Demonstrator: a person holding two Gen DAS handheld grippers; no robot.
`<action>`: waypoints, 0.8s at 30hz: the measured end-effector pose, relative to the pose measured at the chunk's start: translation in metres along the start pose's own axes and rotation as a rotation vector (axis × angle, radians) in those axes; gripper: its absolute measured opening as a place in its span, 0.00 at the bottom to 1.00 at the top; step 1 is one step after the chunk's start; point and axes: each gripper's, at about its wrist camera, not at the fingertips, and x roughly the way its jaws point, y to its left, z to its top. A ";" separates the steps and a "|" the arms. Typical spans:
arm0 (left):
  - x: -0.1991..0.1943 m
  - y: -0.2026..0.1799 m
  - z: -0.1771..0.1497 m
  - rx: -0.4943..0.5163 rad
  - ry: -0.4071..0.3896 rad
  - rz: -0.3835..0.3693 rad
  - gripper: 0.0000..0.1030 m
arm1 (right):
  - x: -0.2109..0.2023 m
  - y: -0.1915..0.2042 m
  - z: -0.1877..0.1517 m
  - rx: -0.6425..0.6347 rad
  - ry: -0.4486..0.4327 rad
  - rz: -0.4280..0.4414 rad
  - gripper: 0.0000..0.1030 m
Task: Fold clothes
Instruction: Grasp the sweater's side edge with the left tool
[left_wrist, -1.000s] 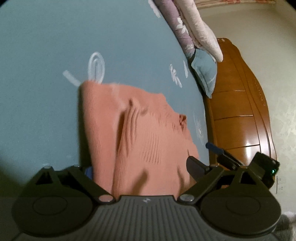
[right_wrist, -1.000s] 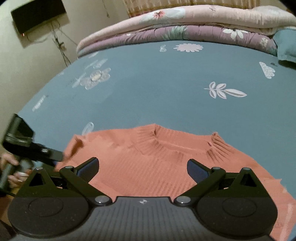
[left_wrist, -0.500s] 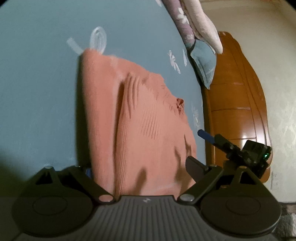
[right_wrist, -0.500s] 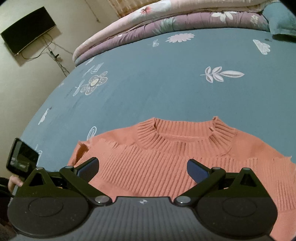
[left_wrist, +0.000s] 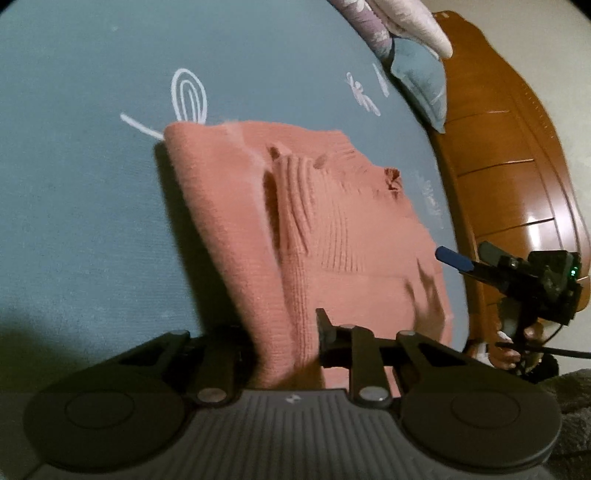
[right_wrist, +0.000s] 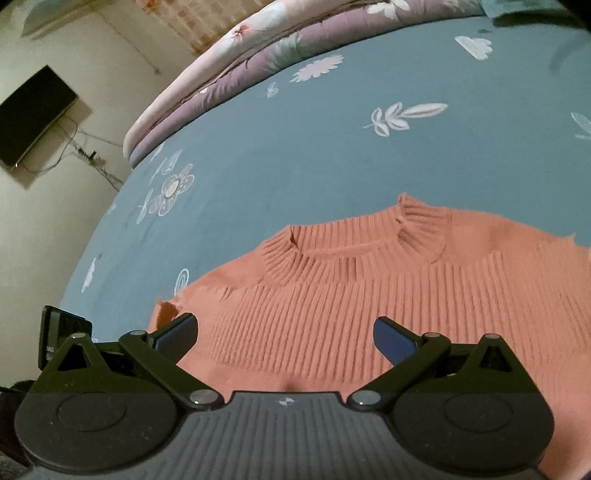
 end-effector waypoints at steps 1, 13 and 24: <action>0.000 -0.001 0.000 -0.004 -0.003 0.004 0.21 | 0.001 0.002 -0.002 0.000 0.003 -0.002 1.00; -0.004 -0.001 -0.006 -0.022 -0.006 0.032 0.21 | 0.039 0.027 -0.024 -0.048 0.087 -0.039 1.00; -0.004 0.002 -0.006 -0.048 0.005 0.036 0.21 | 0.076 0.030 -0.002 -0.099 0.025 -0.147 1.00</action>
